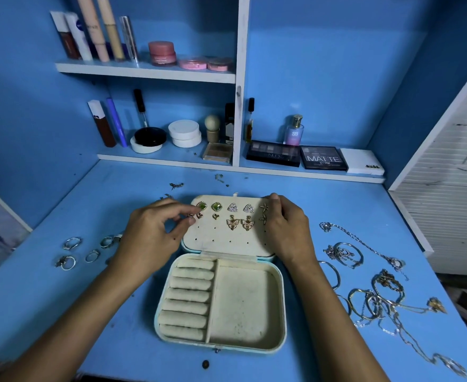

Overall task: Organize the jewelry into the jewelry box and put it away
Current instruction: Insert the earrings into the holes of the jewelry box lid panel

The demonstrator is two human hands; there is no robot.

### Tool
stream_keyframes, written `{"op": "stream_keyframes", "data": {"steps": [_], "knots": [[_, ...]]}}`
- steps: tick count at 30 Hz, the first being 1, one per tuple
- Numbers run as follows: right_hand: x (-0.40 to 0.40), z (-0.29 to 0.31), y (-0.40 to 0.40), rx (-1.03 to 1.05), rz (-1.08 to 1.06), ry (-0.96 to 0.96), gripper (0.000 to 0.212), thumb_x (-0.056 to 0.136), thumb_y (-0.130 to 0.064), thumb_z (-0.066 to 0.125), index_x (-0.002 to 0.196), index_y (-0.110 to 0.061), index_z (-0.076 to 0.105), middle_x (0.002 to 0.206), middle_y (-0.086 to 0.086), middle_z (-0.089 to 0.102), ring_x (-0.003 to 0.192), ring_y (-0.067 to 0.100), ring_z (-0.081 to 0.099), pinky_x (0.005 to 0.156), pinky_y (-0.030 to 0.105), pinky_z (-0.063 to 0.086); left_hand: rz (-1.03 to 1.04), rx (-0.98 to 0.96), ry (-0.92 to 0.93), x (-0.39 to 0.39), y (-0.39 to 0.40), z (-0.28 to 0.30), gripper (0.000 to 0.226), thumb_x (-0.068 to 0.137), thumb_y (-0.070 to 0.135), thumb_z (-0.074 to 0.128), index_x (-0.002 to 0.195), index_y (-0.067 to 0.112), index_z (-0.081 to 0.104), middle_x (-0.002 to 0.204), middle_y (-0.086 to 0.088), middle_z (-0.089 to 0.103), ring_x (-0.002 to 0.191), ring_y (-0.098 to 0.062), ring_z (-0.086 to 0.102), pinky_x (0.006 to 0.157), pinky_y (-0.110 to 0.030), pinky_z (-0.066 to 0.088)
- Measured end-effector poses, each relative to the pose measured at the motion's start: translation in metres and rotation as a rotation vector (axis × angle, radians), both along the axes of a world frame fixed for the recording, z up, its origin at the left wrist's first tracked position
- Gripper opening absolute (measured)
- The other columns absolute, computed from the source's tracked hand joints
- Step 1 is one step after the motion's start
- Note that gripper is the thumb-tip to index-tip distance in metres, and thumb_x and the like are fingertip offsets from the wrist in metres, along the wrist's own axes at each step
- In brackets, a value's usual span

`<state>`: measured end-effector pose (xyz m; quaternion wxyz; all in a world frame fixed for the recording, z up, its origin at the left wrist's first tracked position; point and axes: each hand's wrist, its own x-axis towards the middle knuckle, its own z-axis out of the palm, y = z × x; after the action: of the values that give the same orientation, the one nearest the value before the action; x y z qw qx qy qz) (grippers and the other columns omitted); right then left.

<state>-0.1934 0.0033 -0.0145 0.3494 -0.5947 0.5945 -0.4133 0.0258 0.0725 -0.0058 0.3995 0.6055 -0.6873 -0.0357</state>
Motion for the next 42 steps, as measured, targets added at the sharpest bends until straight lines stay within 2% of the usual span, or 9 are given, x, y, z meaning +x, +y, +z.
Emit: {"op": "stream_keyframes", "data": {"steps": [2, 5, 9, 12, 15, 19, 22, 27, 42], "knots": [[0.0, 0.0, 0.0, -0.002, 0.001, 0.0, 0.042, 0.106, -0.035, 0.036, 0.095, -0.007, 0.065, 0.087, 0.012, 0.068, 0.089, 0.026, 0.06, 0.08, 0.035, 0.047, 0.01, 0.01, 0.032, -0.004, 0.004, 0.003, 0.023, 0.08, 0.001, 0.079, 0.097, 0.016, 0.079, 0.085, 0.011, 0.072, 0.073, 0.005, 0.06, 0.068, 0.002, 0.035], [-0.001, -0.001, 0.0, -0.002, 0.001, -0.003, 0.041, 0.106, -0.035, 0.036, 0.093, -0.008, 0.065, 0.086, 0.011, 0.068, 0.088, 0.026, 0.06, 0.079, 0.034, 0.047, 0.021, -0.002, 0.077, -0.01, 0.011, 0.004, 0.02, 0.083, 0.0, 0.074, 0.099, 0.011, 0.079, 0.088, 0.011, 0.073, 0.056, 0.022, 0.049, 0.06, 0.007, 0.031], [-0.001, -0.001, 0.0, -0.007, 0.001, -0.004, 0.041, 0.106, -0.035, 0.037, 0.093, -0.007, 0.065, 0.086, 0.012, 0.067, 0.087, 0.026, 0.06, 0.078, 0.034, 0.047, 0.039, 0.005, 0.104, -0.009, 0.013, 0.002, 0.019, 0.085, 0.003, 0.074, 0.101, 0.012, 0.078, 0.092, 0.012, 0.074, 0.058, 0.023, 0.051, 0.062, 0.006, 0.033], [0.0, -0.001, 0.0, -0.008, 0.001, -0.005, 0.041, 0.106, -0.034, 0.037, 0.091, -0.007, 0.064, 0.084, 0.012, 0.067, 0.087, 0.026, 0.059, 0.077, 0.033, 0.045, 0.048, 0.016, 0.112, -0.007, 0.013, 0.002, 0.021, 0.081, 0.005, 0.078, 0.101, 0.013, 0.077, 0.089, 0.02, 0.071, 0.073, 0.018, 0.061, 0.067, 0.005, 0.035], [0.0, -0.001, 0.0, -0.012, 0.002, -0.002, 0.041, 0.106, -0.034, 0.036, 0.093, -0.006, 0.064, 0.086, 0.013, 0.067, 0.087, 0.025, 0.06, 0.075, 0.032, 0.045, 0.051, 0.015, 0.133, -0.005, 0.014, 0.002, 0.021, 0.08, 0.008, 0.079, 0.098, 0.017, 0.073, 0.088, 0.017, 0.073, 0.081, 0.011, 0.066, 0.067, 0.003, 0.035], [-0.001, -0.002, 0.0, -0.014, 0.004, -0.015, 0.042, 0.106, -0.035, 0.037, 0.088, -0.007, 0.062, 0.081, 0.012, 0.065, 0.081, 0.027, 0.057, 0.068, 0.025, 0.042, 0.033, 0.005, 0.073, -0.004, 0.015, 0.002, 0.016, 0.075, 0.009, 0.083, 0.09, 0.013, 0.076, 0.08, 0.017, 0.07, 0.069, 0.016, 0.059, 0.066, 0.002, 0.037], [-0.001, -0.001, 0.0, -0.015, 0.007, -0.021, 0.042, 0.106, -0.035, 0.037, 0.09, -0.006, 0.063, 0.083, 0.013, 0.066, 0.083, 0.025, 0.058, 0.067, 0.022, 0.042, 0.005, 0.025, 0.02, 0.001, 0.013, -0.001, 0.016, 0.074, 0.014, 0.084, 0.088, 0.019, 0.078, 0.083, 0.014, 0.069, 0.074, 0.0, 0.061, 0.071, -0.01, 0.045], [0.0, 0.001, 0.003, -0.018, 0.018, -0.012, 0.043, 0.106, -0.034, 0.037, 0.07, -0.014, 0.048, 0.061, -0.002, 0.046, 0.064, 0.017, 0.043, 0.062, 0.031, 0.038, -0.004, 0.044, 0.047, 0.004, 0.01, -0.004, 0.017, 0.071, 0.014, 0.085, 0.086, 0.019, 0.079, 0.084, 0.016, 0.066, 0.076, -0.004, 0.06, 0.072, -0.004, 0.041], [0.0, 0.002, 0.002, -0.026, 0.016, -0.004, 0.044, 0.106, -0.035, 0.037, 0.068, -0.014, 0.045, 0.062, -0.001, 0.046, 0.063, 0.015, 0.042, 0.063, 0.032, 0.038, -0.008, 0.121, 0.079, 0.001, 0.003, 0.0, 0.018, 0.07, 0.021, 0.086, 0.088, 0.022, 0.081, 0.081, 0.008, 0.068, 0.077, -0.008, 0.062, 0.07, -0.01, 0.045]]}}
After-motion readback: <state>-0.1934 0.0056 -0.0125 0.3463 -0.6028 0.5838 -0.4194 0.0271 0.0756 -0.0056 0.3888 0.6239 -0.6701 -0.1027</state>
